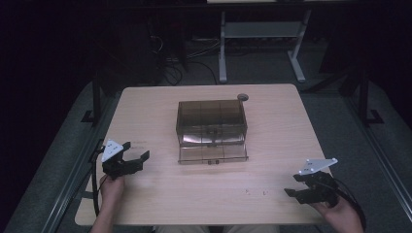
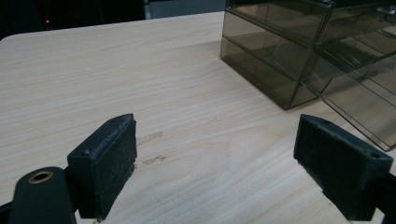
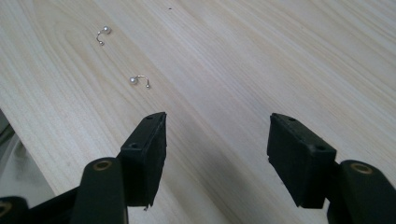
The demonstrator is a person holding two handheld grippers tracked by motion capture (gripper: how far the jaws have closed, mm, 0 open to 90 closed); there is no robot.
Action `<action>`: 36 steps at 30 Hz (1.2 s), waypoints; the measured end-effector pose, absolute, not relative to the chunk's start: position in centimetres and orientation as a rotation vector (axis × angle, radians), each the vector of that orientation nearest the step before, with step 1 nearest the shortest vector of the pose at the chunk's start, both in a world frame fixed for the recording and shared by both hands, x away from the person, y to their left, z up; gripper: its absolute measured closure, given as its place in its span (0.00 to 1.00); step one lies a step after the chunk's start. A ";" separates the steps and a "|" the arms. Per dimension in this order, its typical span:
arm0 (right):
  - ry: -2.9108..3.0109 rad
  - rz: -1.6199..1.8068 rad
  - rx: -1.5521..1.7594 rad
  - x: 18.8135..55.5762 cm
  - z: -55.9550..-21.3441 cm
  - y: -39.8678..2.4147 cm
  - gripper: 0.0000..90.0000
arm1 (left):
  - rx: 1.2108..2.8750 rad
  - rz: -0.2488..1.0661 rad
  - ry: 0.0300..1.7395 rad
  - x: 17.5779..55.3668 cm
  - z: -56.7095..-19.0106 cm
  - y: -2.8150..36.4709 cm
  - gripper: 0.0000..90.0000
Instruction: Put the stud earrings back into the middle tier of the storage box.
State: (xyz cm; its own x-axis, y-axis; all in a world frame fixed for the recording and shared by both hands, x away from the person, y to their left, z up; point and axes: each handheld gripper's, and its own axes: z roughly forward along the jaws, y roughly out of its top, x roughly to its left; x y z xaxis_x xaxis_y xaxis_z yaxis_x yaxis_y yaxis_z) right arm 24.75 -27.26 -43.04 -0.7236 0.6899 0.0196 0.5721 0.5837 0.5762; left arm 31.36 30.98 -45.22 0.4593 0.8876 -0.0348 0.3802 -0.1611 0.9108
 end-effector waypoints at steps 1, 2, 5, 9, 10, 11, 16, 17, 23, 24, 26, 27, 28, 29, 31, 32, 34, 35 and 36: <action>2.615 0.833 1.037 24.7 -42.9 -26.9 0.41 | 1.749 0.661 1.087 31.4 -45.2 31.0 0.14; 2.618 0.831 1.030 24.7 -42.9 -26.7 0.41 | 1.750 0.661 1.087 31.4 -45.2 31.0 0.14; 2.625 0.829 1.003 24.7 -42.6 -26.1 0.42 | 1.750 0.663 1.084 31.4 -45.2 30.9 0.14; 2.638 0.816 0.976 24.6 -42.3 -25.4 0.43 | 1.749 0.659 1.088 31.3 -45.2 31.0 0.14; 2.652 0.799 0.963 24.6 -42.1 -25.0 0.43 | 1.745 0.661 1.091 31.3 -45.2 31.0 0.14; 2.652 0.799 0.963 24.6 -42.1 -25.0 0.43 | 1.745 0.661 1.091 31.3 -45.2 31.0 0.14; 2.680 0.789 0.926 24.7 -41.9 -24.2 0.44 | 1.737 0.667 1.101 31.4 -45.2 31.2 0.14; 2.685 0.792 0.920 24.7 -41.9 -24.0 0.44 | 1.737 0.667 1.101 31.4 -45.2 31.2 0.14; 2.692 0.790 0.878 24.9 -41.3 -23.2 0.43 | 1.734 0.667 1.103 31.3 -45.1 31.4 0.14; 2.692 0.790 0.878 24.9 -41.3 -23.2 0.43 | 1.737 0.668 1.099 31.3 -45.1 31.4 0.14; 2.689 0.786 0.876 24.9 -41.0 -23.0 0.43 | 1.737 0.668 1.100 31.3 -45.1 31.4 0.14; 2.689 0.786 0.876 24.9 -41.0 -23.0 0.43 | 1.737 0.668 1.100 31.3 -45.1 31.4 0.14; 2.693 0.781 0.875 25.0 -41.0 -22.9 0.43 | 1.732 0.670 1.106 31.3 -45.1 31.4 0.14; 2.698 0.778 0.869 25.1 -41.0 -22.8 0.43 | 1.732 0.670 1.106 31.3 -45.1 31.4 0.14; 2.707 0.778 0.871 25.2 -41.0 -22.6 0.43 | 1.731 0.669 1.108 31.3 -45.1 31.4 0.14; 2.709 0.774 0.862 25.2 -41.0 -22.5 0.43 | 1.729 0.671 1.107 31.3 -45.1 31.4 0.14; 2.712 0.775 0.857 25.2 -40.9 -22.4 0.44 | 1.726 0.678 1.103 31.3 -45.0 31.5 0.14; 2.722 0.775 0.847 25.3 -40.8 -22.2 0.45 | 1.722 0.681 1.104 31.2 -45.0 31.5 0.14; 2.722 0.775 0.847 25.3 -40.8 -22.2 0.45 | 1.722 0.681 1.104 31.2 -45.0 31.5 0.14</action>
State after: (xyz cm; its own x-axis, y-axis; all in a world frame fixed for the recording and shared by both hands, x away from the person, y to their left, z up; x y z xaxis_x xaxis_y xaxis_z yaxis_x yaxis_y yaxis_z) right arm 25.25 -22.15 -40.76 -0.8196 0.5725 -0.0228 0.4746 0.7007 0.5326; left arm 31.24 31.49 -45.02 0.4382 0.8982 -0.0356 0.3716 -0.1449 0.9170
